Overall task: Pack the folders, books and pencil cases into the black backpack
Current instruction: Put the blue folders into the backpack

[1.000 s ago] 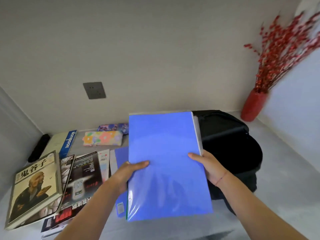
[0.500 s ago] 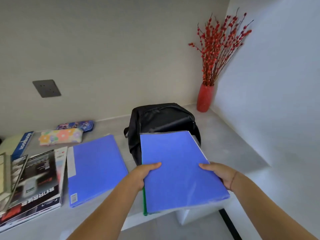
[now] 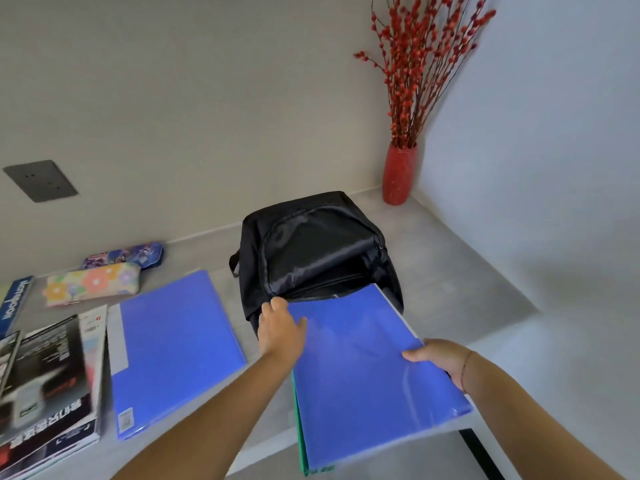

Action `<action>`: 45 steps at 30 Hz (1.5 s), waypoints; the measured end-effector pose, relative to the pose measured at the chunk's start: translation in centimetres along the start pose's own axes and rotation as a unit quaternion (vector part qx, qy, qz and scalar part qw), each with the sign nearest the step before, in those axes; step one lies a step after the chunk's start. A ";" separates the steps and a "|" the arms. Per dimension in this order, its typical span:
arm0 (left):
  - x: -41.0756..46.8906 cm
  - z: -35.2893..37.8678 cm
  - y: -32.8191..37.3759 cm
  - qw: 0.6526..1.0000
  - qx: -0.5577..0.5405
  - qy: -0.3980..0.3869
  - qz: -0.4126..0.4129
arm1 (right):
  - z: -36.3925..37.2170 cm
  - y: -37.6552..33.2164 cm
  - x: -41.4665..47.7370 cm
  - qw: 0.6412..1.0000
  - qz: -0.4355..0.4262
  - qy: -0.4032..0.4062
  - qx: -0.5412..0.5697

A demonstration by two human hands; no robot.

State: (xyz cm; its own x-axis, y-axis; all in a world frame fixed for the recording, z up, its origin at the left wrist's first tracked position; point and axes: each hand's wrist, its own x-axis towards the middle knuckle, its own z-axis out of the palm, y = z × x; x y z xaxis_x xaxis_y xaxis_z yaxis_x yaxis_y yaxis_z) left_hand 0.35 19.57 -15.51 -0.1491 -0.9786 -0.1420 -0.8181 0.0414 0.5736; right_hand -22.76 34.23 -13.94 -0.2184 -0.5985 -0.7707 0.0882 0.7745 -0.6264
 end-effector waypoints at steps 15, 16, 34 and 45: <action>14.4 6.2 2.0 0.795 0.513 0.030 0.322 | -0.3 1.9 3.4 0.998 -0.012 0.023 0.060; 14.6 6.5 2.2 0.798 0.507 0.022 0.325 | -0.3 2.1 3.6 0.998 -0.012 0.024 0.065; 15.1 3.7 2.8 0.899 0.262 -0.005 0.350 | -1.3 -2.3 7.2 0.993 0.035 -0.088 0.067; 14.3 4.9 3.0 0.884 0.299 -0.039 0.357 | 3.9 -3.4 9.8 0.995 -0.006 0.055 0.086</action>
State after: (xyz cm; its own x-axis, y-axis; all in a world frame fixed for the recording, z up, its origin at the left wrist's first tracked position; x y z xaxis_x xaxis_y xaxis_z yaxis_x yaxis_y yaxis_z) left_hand -6.91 6.72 -19.77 -0.7647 -0.6442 0.0160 -0.6440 0.7649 0.0142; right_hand -21.43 24.95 -19.79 -0.3240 -0.5737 -0.7523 0.2477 0.7160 -0.6527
